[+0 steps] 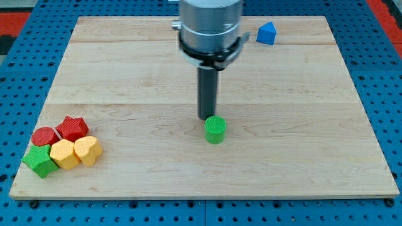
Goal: Push the green circle towards bottom center
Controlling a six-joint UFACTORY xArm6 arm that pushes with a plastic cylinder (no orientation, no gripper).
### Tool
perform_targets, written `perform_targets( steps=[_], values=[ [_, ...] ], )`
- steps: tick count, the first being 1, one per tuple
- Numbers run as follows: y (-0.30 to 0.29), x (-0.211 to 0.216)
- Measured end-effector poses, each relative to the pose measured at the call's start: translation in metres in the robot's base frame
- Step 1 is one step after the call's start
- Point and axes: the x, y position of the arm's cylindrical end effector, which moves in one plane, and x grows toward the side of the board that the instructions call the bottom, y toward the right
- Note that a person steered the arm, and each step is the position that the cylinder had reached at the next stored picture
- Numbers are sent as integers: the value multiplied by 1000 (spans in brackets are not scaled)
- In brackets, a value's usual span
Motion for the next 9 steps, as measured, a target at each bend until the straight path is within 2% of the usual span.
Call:
perform_targets(
  steps=[1, 4, 5, 6, 9],
  values=[
    [-11, 5],
    [110, -11],
    [108, -6],
    [68, 15],
    [-9, 15]
  ],
)
